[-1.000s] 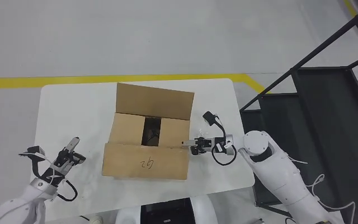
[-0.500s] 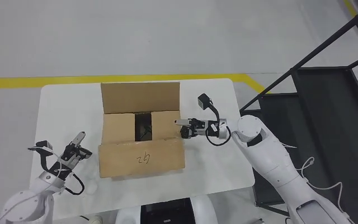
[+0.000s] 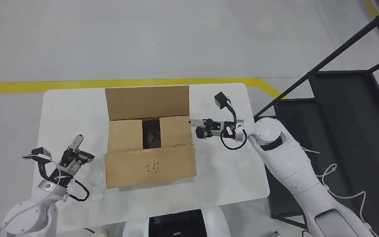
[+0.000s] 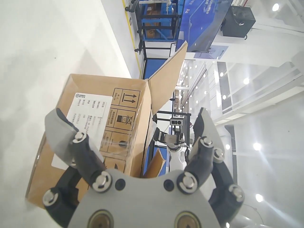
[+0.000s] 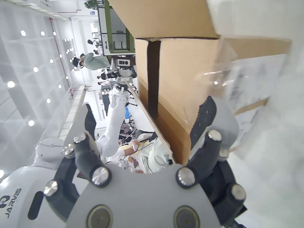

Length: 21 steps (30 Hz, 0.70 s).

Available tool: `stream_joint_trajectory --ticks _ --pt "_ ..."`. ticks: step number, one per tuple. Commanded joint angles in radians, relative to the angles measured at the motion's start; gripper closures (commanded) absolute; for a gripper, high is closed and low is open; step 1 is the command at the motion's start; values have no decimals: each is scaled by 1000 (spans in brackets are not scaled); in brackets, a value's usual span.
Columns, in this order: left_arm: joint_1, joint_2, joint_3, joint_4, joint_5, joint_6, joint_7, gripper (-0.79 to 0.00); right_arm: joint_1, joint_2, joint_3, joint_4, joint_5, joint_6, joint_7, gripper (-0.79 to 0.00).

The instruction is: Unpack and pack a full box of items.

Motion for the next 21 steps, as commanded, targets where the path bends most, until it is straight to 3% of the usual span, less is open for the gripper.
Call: stream_joint_trajectory --ticks 1,6,13,21 --pt "13 1 -13 -2 1 -3 7 -785 -37 11 29 -32 -55 28 -9 -785" --pt "37 2 -40 -3 -5 -11 28 -785 -111 30 78 -98 -122 47 16 -785" --pt "51 3 -57 -21 -11 -23 53 -785 -195 53 138 -188 -122 -31 138 -785" --pt "50 2 -49 -37 -6 -31 70 -785 -196 48 102 -209 -100 -78 116 -785"
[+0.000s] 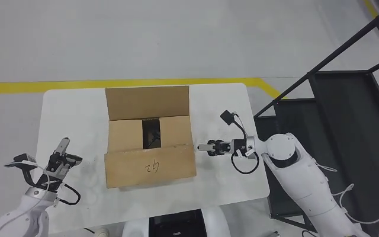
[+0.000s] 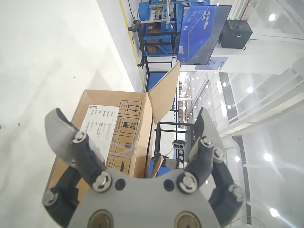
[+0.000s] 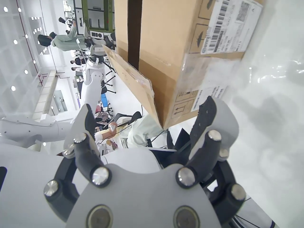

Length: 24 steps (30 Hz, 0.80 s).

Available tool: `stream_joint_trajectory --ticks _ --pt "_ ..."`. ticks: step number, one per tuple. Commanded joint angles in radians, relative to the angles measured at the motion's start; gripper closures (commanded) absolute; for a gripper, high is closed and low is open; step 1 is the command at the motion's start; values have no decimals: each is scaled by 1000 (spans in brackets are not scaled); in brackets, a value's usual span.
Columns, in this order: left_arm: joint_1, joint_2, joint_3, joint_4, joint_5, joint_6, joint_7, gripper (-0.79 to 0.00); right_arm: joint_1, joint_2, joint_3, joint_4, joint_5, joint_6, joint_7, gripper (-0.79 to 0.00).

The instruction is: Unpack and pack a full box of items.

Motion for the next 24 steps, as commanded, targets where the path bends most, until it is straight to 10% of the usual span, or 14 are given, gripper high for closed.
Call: stream_joint_trajectory --ticks 1,10,24 --pt "0 -1 3 -2 -6 -3 5 -785 11 -4 -26 -2 4 -23 -9 -785" --pt "12 -1 -20 -9 -36 -13 29 -785 76 -23 -132 23 -10 -62 -29 -785" --pt "13 -6 -42 -3 -107 -38 65 -785 6 3 -88 -32 199 -246 263 -785"
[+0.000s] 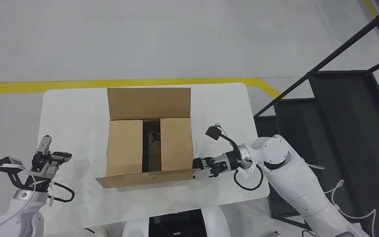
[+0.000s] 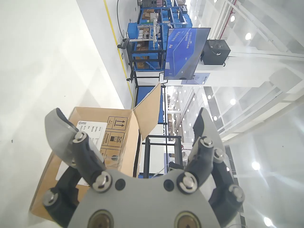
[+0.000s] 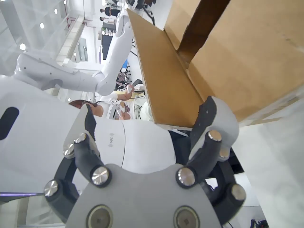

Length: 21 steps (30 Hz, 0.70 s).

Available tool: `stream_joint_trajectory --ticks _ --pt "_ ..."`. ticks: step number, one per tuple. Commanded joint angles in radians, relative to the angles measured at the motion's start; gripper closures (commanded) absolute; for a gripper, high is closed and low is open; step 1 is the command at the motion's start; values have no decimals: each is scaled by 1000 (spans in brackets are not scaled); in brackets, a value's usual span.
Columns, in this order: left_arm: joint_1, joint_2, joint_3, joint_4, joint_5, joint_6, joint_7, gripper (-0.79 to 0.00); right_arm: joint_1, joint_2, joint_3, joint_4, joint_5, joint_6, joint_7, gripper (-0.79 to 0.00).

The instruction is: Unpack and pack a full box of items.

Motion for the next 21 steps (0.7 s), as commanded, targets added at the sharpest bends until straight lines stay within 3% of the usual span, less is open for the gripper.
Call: stream_joint_trajectory --ticks 1,8,21 --pt "0 -1 1 2 -3 -4 6 -785 -18 4 3 -15 11 -18 27 -785" --pt "-1 -3 3 7 -8 -16 12 -785 -61 9 -50 -75 -57 -28 61 -785" --pt "3 -5 -3 22 -12 -30 14 -785 -13 -18 -227 -61 -387 105 -172 -785"
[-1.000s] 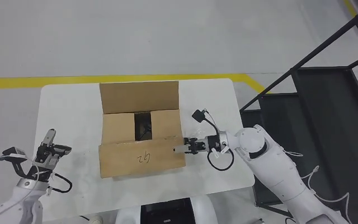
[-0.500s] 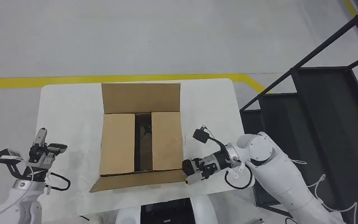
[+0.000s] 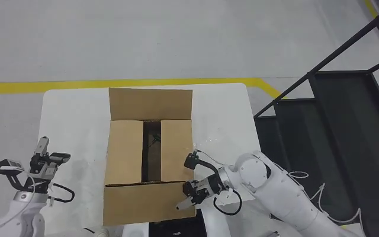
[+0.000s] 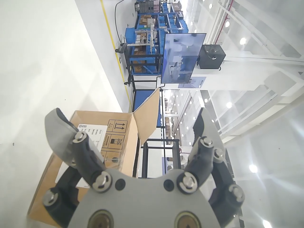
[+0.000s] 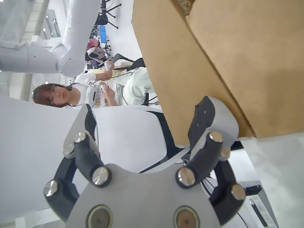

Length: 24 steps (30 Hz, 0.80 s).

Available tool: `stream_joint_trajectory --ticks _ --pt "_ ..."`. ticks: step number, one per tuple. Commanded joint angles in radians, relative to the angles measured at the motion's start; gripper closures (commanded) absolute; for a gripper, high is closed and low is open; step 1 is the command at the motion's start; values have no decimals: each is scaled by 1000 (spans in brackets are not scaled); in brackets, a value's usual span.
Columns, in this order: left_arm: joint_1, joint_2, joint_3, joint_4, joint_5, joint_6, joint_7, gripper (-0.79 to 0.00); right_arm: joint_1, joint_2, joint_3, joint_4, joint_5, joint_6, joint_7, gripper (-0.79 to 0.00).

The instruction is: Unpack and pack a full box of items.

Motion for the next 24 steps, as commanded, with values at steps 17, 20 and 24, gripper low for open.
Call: stream_joint_trajectory --ticks 17,20,24 --pt "-4 -2 2 5 1 -5 -3 -785 -46 25 62 -82 39 -43 -15 -785" --pt "-5 -3 4 5 3 -4 -3 -785 -68 33 78 -108 40 -44 2 -785" --pt "-5 -4 7 5 5 -7 -1 -785 -78 33 51 -119 9 -17 -1 -785"
